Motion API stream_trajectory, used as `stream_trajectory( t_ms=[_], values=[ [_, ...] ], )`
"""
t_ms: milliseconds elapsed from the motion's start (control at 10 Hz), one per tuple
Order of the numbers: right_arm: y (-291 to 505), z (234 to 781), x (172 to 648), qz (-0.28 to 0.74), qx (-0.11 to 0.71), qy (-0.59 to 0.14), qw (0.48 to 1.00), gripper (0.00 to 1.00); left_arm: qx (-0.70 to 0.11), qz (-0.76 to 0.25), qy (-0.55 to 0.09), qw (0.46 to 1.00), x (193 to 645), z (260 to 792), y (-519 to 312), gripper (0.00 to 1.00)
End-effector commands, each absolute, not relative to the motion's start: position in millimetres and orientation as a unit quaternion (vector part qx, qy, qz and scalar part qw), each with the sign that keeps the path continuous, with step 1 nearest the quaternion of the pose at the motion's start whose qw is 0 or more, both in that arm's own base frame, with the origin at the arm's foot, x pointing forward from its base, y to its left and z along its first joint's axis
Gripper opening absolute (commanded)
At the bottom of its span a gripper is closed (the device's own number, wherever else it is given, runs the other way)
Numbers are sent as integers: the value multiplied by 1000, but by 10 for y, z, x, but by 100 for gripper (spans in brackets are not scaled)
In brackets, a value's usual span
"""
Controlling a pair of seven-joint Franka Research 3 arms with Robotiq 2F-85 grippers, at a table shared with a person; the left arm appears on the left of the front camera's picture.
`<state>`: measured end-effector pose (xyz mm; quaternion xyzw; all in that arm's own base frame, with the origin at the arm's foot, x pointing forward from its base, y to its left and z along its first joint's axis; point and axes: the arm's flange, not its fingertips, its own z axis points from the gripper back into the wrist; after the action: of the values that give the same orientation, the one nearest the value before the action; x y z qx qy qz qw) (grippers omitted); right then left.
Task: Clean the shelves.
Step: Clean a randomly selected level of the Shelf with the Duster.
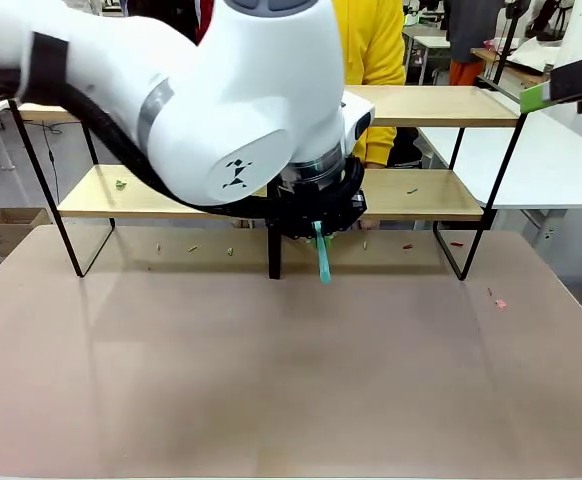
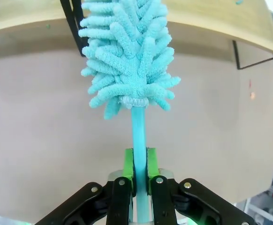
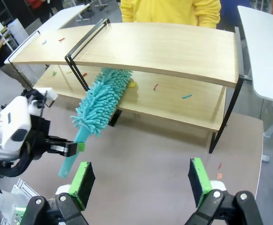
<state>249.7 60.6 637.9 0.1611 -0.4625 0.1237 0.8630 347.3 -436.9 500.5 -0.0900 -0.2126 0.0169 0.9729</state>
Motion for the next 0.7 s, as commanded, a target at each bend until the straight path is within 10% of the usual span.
stream_trajectory(
  t_ms=[0,600],
  values=[
    [601,6386,2504,122,162,-463,863,100,-88,49,-210,972,3727,5045,-4653,13],
    [601,6386,2504,122,162,-463,863,100,-141,-59,-164,975,4080,5023,-4841,13]
  ],
)
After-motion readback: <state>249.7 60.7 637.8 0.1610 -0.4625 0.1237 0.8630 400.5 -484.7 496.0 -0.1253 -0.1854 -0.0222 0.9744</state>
